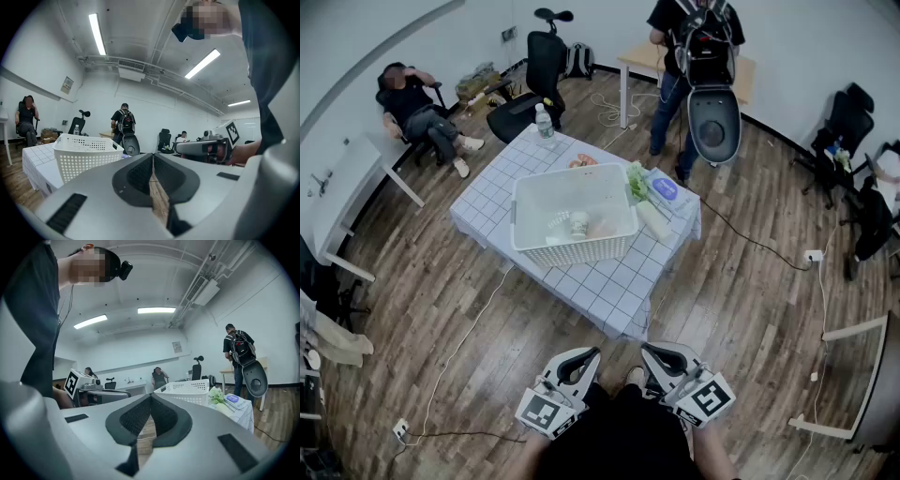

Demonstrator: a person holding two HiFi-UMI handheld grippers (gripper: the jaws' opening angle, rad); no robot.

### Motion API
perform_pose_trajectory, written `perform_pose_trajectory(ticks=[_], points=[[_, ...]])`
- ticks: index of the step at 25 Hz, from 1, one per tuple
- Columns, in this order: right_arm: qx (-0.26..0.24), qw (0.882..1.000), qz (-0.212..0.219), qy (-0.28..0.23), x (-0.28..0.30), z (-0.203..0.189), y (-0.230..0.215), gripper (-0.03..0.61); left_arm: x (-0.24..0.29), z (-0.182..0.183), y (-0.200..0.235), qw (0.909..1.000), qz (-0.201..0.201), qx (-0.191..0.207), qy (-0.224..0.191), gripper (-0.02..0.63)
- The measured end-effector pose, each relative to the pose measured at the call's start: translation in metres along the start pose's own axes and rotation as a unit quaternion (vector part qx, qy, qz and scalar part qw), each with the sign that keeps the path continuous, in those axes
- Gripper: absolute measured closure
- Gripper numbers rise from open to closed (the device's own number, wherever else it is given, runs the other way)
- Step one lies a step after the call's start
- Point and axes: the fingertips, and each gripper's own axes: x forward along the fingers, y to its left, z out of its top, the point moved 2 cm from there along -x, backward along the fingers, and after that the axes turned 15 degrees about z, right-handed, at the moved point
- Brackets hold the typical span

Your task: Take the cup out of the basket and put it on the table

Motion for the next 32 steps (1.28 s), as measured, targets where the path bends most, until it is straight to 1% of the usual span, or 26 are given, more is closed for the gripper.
perform_pose_trajectory(ticks=[6,11,18,22,26,32], points=[[-0.001,1.000,0.005,0.002,-0.007,-0.001,-0.004,0.554,0.007,0.000,-0.008,1.0000,0.000,0.002,0.002,0.597],[0.001,1.000,0.016,0.001,-0.012,-0.002,-0.010,0.554,0.014,-0.001,-0.016,1.0000,0.008,-0.002,0.005,0.597],[0.017,0.999,0.051,0.009,-0.022,-0.009,-0.015,0.554,0.019,-0.008,-0.031,0.9995,0.027,-0.010,0.016,0.597],[0.024,0.998,0.060,0.014,-0.021,-0.012,-0.024,0.554,0.022,-0.011,-0.037,0.9988,0.041,-0.017,0.021,0.597],[0.033,0.997,0.063,0.015,-0.012,-0.012,-0.030,0.554,0.024,-0.012,-0.037,0.9990,0.035,-0.013,0.025,0.597],[0.027,0.998,0.047,0.014,0.016,-0.007,-0.044,0.554,0.037,-0.009,-0.012,0.9997,0.019,0.001,0.015,0.597]])
